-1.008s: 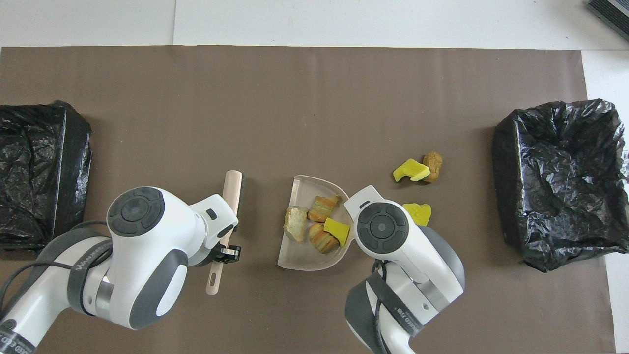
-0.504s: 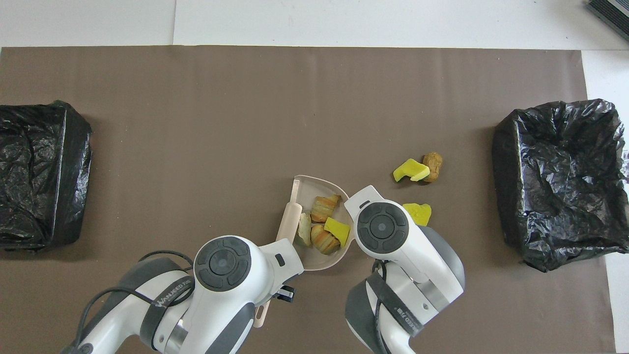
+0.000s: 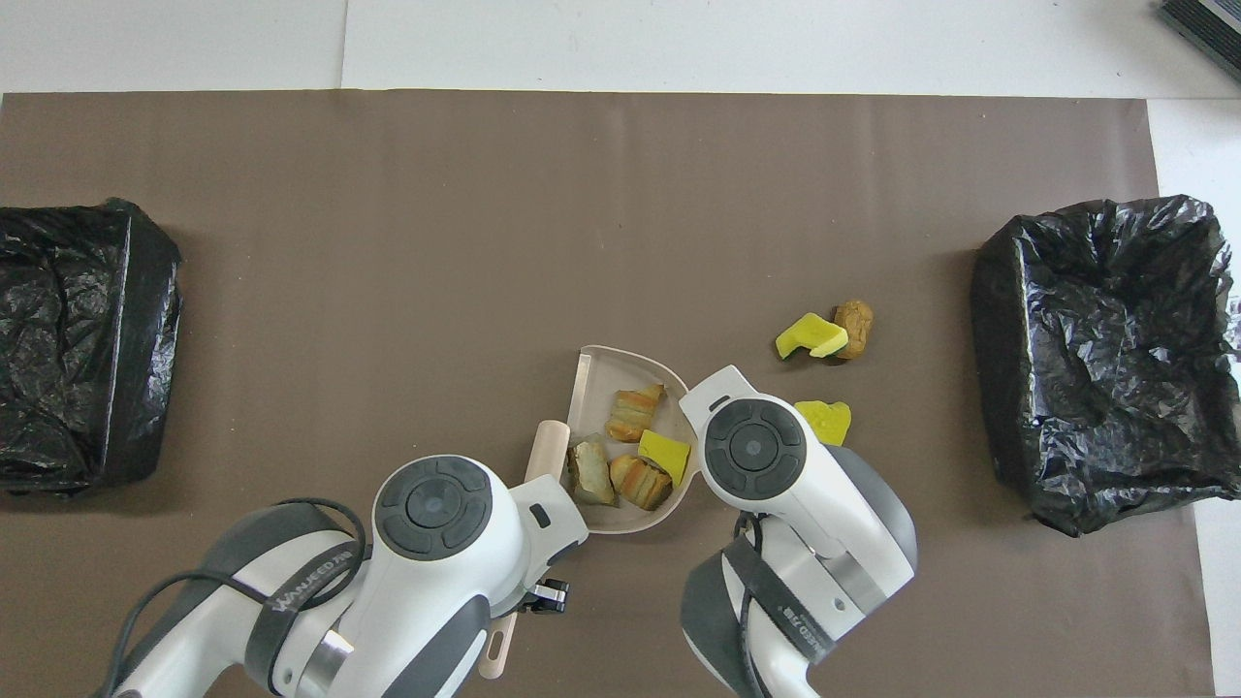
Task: Sweep and dump trash in bin
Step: 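Sweep the far scrap into the dustpan with the left gripper's brush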
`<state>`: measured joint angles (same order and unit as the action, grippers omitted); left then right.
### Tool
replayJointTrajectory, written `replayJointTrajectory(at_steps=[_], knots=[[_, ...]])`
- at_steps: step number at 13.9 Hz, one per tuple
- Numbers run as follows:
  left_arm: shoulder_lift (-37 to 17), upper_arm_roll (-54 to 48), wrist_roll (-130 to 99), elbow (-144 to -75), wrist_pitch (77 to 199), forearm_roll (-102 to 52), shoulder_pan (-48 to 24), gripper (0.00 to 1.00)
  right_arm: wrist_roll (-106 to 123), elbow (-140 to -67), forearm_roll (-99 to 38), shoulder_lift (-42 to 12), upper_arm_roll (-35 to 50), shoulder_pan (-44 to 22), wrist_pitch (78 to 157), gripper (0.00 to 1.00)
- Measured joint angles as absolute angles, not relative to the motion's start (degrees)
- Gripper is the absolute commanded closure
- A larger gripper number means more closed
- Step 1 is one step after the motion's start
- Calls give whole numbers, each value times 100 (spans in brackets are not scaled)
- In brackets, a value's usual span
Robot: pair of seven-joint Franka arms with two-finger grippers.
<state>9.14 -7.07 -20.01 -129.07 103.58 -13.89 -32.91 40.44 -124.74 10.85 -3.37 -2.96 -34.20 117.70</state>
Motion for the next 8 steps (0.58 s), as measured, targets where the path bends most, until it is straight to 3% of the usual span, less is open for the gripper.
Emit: replayJointTrajectory(at_steps=[3,8], knots=[[1320,-672,-1990,-12831,9943,-1388,-2976,100,4044,-12474,1085,-337,-296,-3420,11770,100],[1374,-672,-1999,-12886,9938,-1388,-2796,100,4044,-12474,1085,-337,-296,-3420,11770,100]])
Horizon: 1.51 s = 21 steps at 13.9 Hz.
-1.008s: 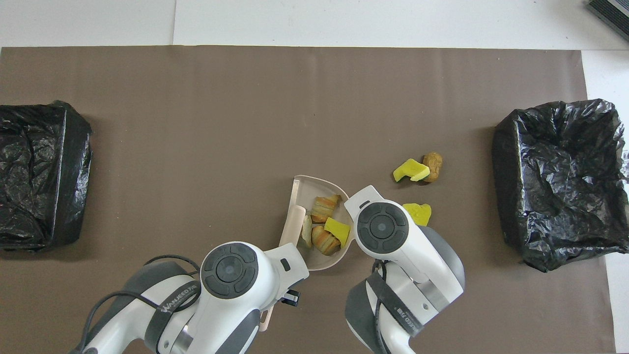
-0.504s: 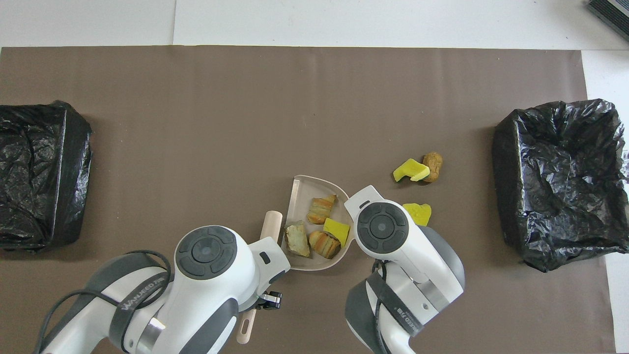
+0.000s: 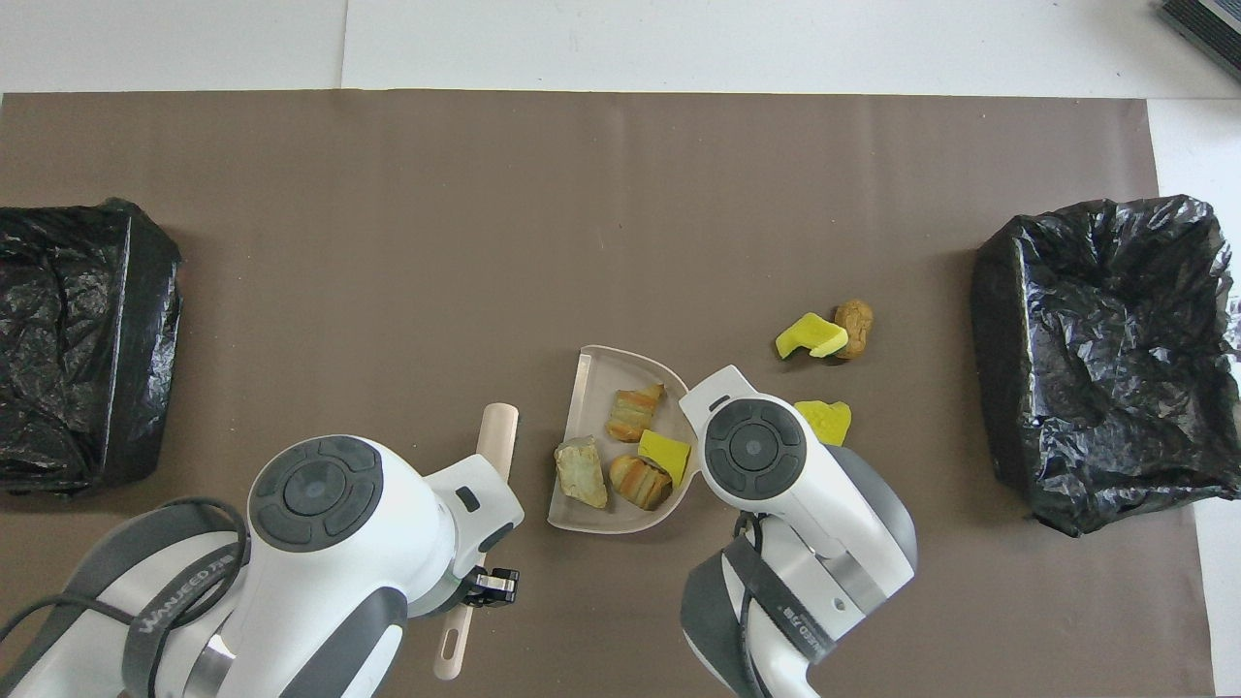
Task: Sweep and dump trash in bin
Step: 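Sweep the far scrap into the dustpan with the left gripper's brush, then lift the dustpan with the right gripper while the left gripper withdraws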
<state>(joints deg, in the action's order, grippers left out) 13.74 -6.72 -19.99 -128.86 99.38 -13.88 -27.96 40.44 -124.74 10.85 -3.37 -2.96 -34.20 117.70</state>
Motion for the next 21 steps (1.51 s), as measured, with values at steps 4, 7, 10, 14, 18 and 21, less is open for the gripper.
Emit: replayJointTrajectory(at_steps=[4,7,10,14,18,21], knots=[[1374,-668,-2075,-12941,10039,-1388,-2672,100,4044,-12426,1085,-336,-297,-3409,11768,100],[1373,-752,-2594,-13064,10314,-1349,-2687,100,4085,-12205,1085,-297,-301,-3246,11671,100],[1371,-849,-3146,-13280,10608,-1347,-3062,100,4491,-11875,1018,-142,-316,-2743,11512,100],[1358,-899,-4043,-13643,11361,-1346,-3922,100,4917,-11312,645,-26,-338,-2085,11172,100],[1052,-924,-4998,-13828,12213,-1345,-4890,100,5510,-10822,104,-3,-366,-1207,10757,100],[867,-928,-5347,-13825,12560,-1345,-5258,100,6378,-10588,-331,14,-385,-381,10319,100]])
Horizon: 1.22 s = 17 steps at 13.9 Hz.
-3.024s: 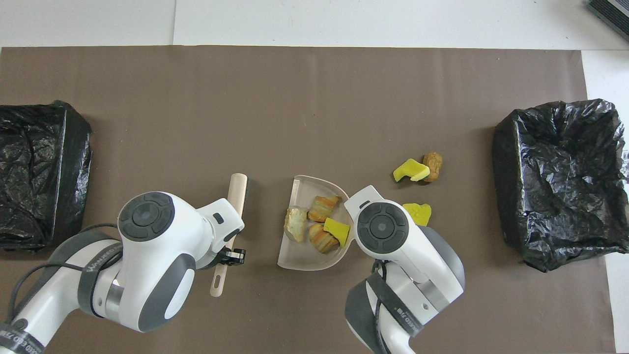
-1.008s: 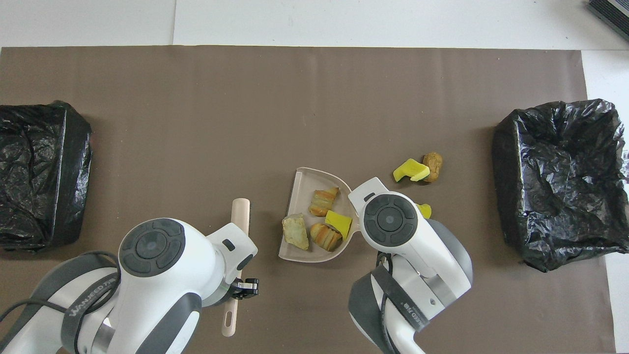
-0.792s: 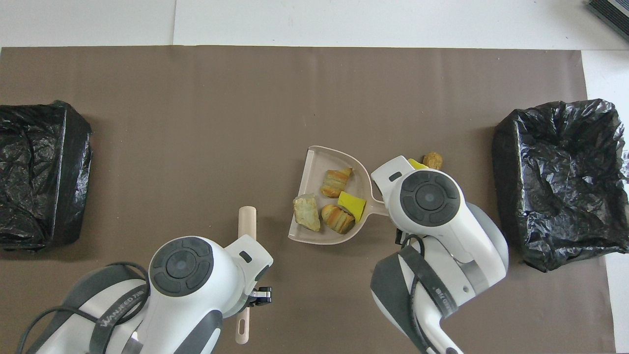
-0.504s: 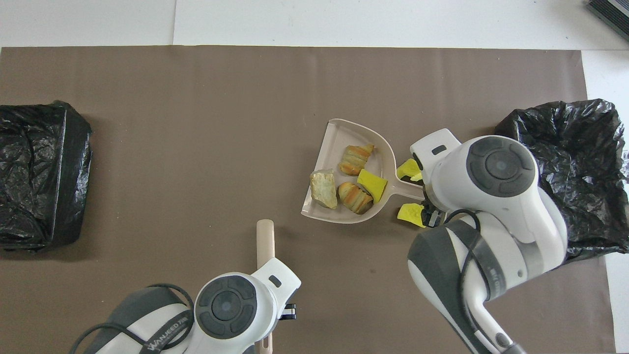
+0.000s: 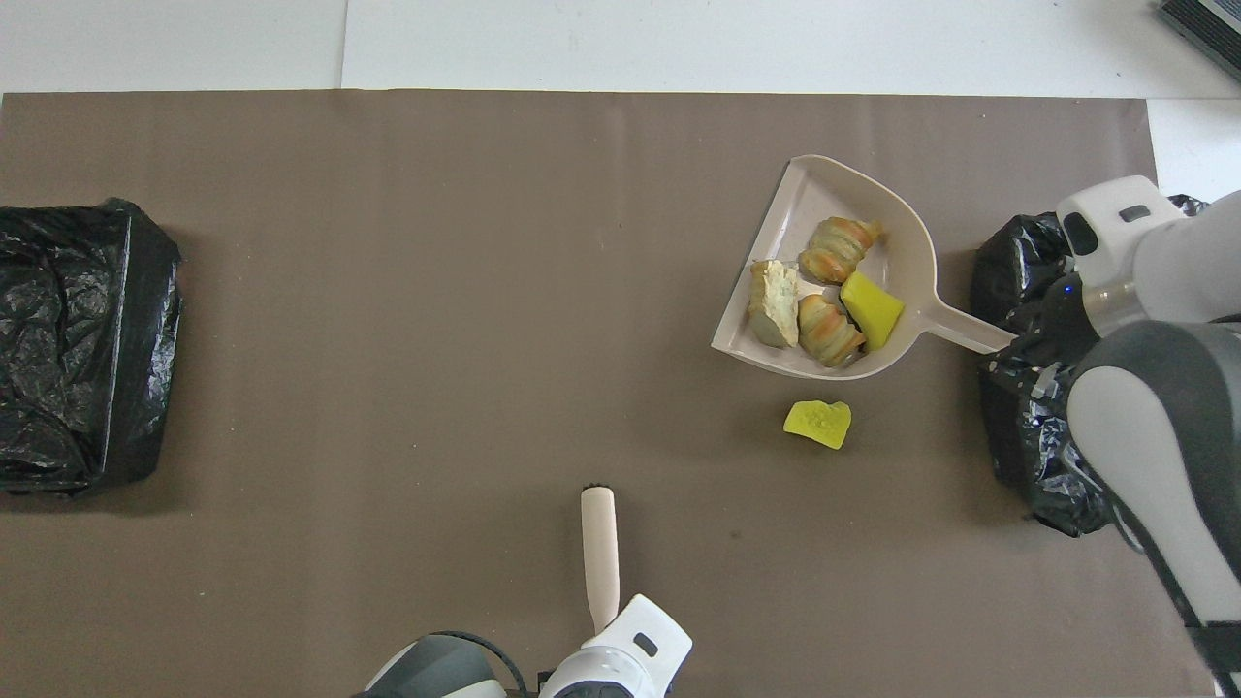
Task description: Sweep and dump trash in bin
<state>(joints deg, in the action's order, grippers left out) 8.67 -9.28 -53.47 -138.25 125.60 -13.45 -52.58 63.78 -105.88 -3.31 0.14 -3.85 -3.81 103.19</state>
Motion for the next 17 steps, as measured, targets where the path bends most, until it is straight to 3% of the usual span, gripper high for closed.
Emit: replayJointTrajectory(at_steps=[6,7,9,12,13,17], knots=[[714,-912,-5399,-13825,12640,-1345,-5311,100,8044,-10251,-674,17,-438,1218,9476,100],[697,-912,-5399,-13825,12640,-1345,-5311,93,8146,-10195,-679,18,-446,1359,9346,100],[669,-912,-5399,-13824,12642,-1345,-5311,68,8207,-10139,-677,19,-454,1477,9217,100],[668,-912,-5398,-13824,12643,-1345,-5311,12,8693,-10087,-294,13,-519,1657,9242,100],[668,-911,-5398,-13824,12643,-1345,-5311,0,8887,-10022,-15,7,-542,1740,9295,100],[662,-851,-5224,-13818,12642,-1334,-5284,0,9361,-9876,446,-59,-609,2054,9692,100]])
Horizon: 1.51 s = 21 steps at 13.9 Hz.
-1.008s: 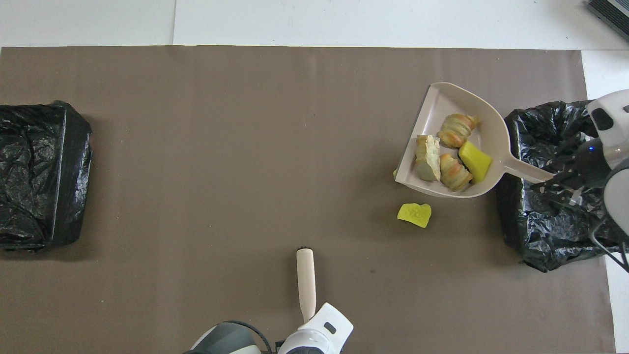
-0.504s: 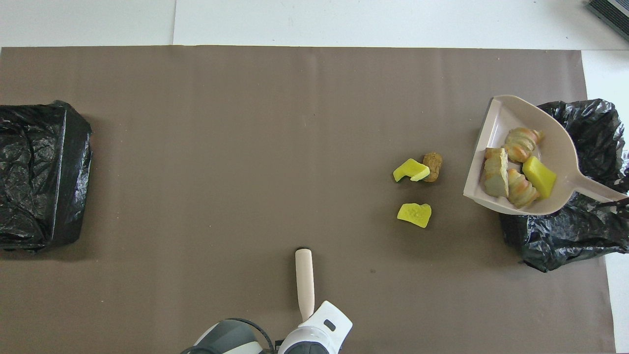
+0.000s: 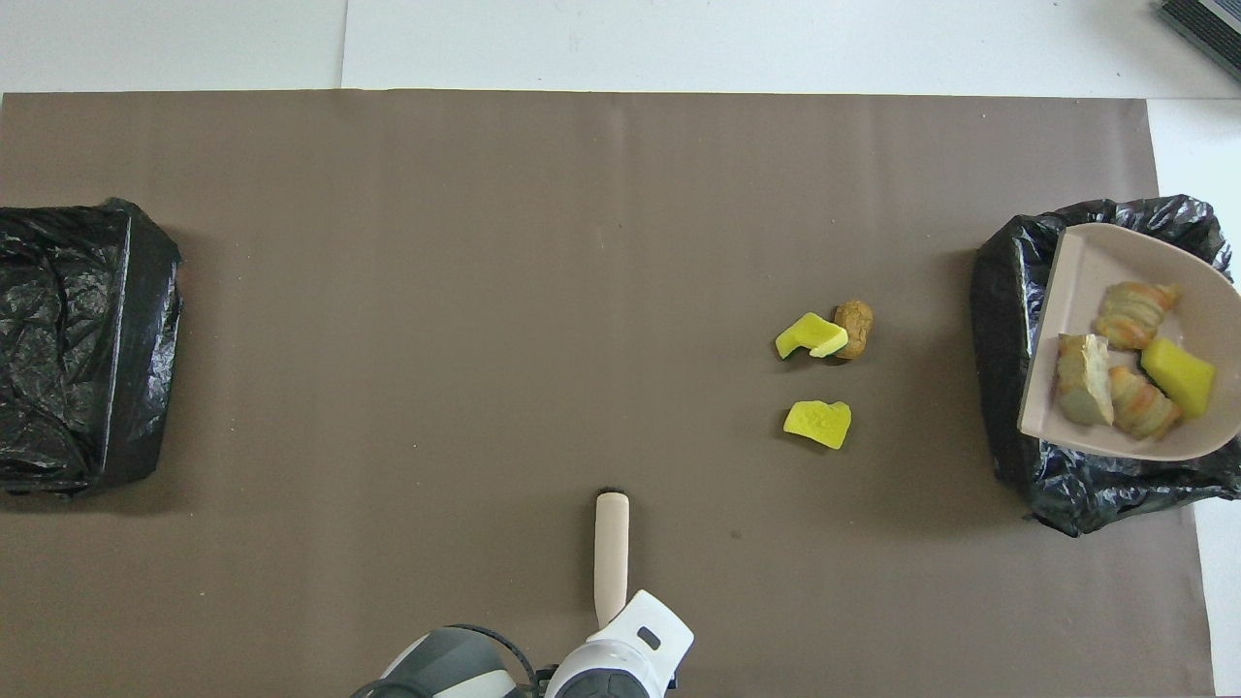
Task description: Sweep and dump trash in bin
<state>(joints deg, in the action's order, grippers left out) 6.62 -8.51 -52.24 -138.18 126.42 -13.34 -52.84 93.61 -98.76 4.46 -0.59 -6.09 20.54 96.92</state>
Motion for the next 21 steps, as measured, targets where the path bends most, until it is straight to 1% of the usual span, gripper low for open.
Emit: replayJointTrajectory(at_steps=[2,4,7,11,15,18,21], knots=[[663,-794,-4954,-13704,12639,-1217,-5021,0,9484,-9870,753,-106,-608,2067,10049,100],[664,-741,-4544,-13406,12497,-790,-4463,0,9718,-9870,1255,-153,-607,2064,10554,100],[689,-700,-3627,-12850,12031,-563,-3626,0,9870,-9874,2107,-258,-576,2026,11115,100],[810,-678,-1988,-11828,11123,-422,-2495,0,9883,-10073,3576,-392,-526,1657,11570,100],[827,-668,-793,-10603,10270,-196,-1706,0,9883,-10177,4609,-421,-506,1262,11704,100],[820,-671,-423,-9866,9754,-135,-1219,0,9873,-10218,5320,-442,-504,1032,11812,100],[781,-659,-86,-9271,9227,60,-774,0,9850,-10216,5642,-441,-503,874,11761,100]])
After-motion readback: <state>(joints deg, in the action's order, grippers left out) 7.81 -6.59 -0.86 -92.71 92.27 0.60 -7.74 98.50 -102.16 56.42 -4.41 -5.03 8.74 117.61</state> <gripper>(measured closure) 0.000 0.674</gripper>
